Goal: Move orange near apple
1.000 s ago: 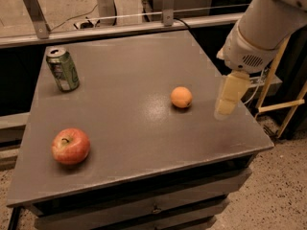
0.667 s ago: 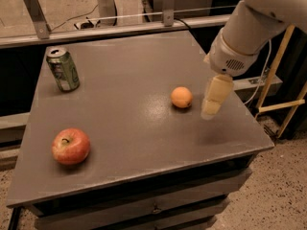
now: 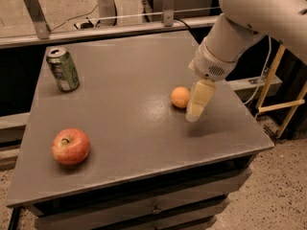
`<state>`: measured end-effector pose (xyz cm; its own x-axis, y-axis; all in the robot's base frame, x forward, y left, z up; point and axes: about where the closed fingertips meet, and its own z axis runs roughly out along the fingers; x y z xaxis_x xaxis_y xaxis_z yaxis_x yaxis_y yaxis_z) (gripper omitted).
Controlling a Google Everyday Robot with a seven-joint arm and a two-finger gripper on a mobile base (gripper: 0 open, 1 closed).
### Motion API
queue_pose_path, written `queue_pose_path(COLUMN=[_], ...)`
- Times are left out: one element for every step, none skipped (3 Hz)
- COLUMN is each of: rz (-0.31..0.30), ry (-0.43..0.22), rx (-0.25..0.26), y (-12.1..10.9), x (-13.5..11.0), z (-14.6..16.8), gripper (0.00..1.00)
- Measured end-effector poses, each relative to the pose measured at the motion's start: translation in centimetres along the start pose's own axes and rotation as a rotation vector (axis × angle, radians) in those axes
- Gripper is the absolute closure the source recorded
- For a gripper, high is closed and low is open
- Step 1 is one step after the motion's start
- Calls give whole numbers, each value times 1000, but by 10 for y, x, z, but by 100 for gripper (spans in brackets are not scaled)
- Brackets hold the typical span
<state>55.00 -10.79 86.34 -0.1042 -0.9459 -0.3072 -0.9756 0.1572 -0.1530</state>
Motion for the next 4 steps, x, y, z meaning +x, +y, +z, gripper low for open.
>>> queue_pose_path(rz=[-2,-7,-16,-24], ry=[-8,-10,-12,-10], rx=[-18,-57,-92,-106], y=[0,3,6,6], x=[-5,-12,-18,-21], z=[10,27,41,46], gripper=[12,29,41,63])
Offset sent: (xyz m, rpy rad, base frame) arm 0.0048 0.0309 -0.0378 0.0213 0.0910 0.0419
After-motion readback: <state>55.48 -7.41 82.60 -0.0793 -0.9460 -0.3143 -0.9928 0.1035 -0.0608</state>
